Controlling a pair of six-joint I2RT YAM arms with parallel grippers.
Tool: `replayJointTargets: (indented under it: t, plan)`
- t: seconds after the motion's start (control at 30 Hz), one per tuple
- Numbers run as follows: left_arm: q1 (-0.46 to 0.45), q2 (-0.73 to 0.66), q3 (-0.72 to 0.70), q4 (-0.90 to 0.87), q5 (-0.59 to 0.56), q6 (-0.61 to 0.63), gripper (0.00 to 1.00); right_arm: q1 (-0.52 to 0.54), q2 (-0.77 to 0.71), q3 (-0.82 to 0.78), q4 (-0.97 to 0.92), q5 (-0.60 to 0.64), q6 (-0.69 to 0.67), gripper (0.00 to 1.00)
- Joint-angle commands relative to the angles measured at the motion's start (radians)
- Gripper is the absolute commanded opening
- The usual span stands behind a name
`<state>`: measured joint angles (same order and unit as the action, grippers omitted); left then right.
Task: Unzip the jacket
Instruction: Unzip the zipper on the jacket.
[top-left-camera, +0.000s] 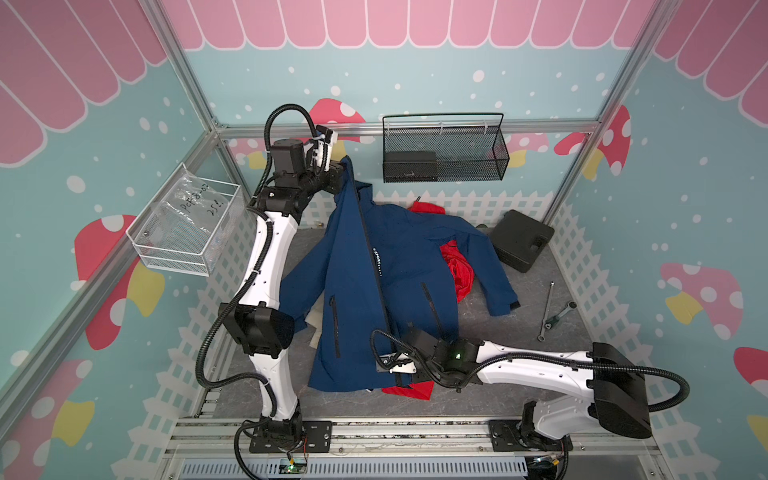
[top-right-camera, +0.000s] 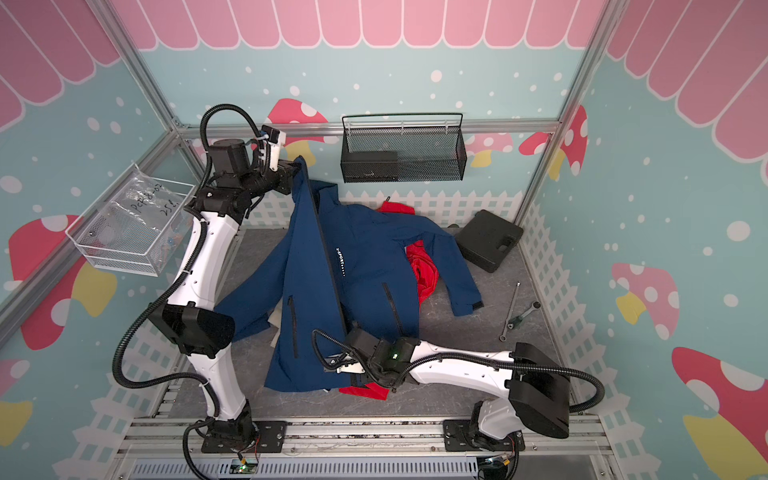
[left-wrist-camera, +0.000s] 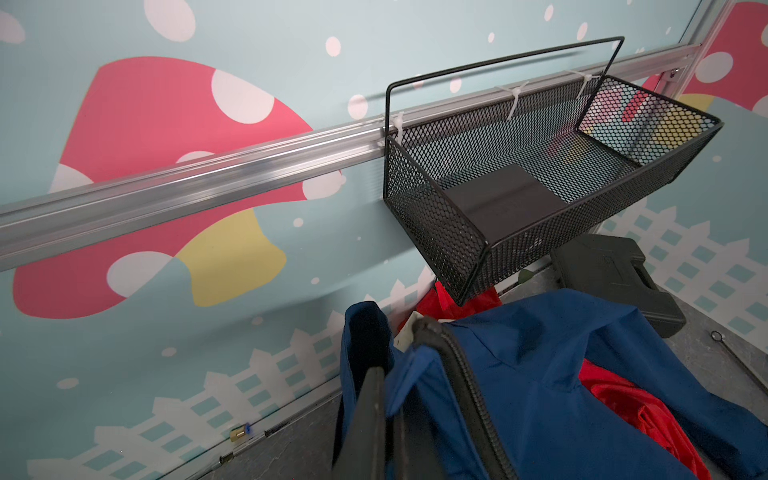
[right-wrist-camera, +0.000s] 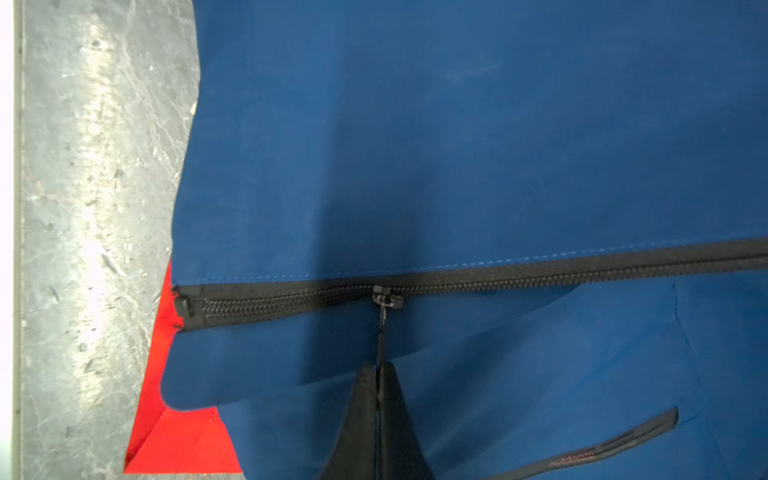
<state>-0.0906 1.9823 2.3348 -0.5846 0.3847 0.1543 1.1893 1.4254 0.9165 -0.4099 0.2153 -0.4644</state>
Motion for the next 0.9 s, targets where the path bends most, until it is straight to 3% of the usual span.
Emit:
replayJointTargets:
  t: [0.0,0.23,0.53,0.67,0.87]
  plan:
    - [0.006,0.012,0.05,0.149,-0.062,-0.03,0.0,0.019,-0.002,-0.031,-0.109,-0.069,0.019,0.0]
    - [-0.003,0.013,0.05,0.167,-0.182,-0.058,0.0,0.036,-0.005,-0.039,-0.13,-0.091,0.036,0.0]
    - [-0.003,0.013,0.047,0.18,-0.243,-0.075,0.0,0.059,-0.034,-0.07,-0.151,-0.114,0.047,0.0]
    - [-0.003,0.013,0.051,0.189,-0.342,-0.123,0.0,0.072,-0.053,-0.081,-0.163,-0.146,0.051,0.0]
    - [-0.003,0.01,0.049,0.183,-0.376,-0.108,0.0,0.081,-0.08,-0.091,-0.176,-0.138,0.041,0.0]
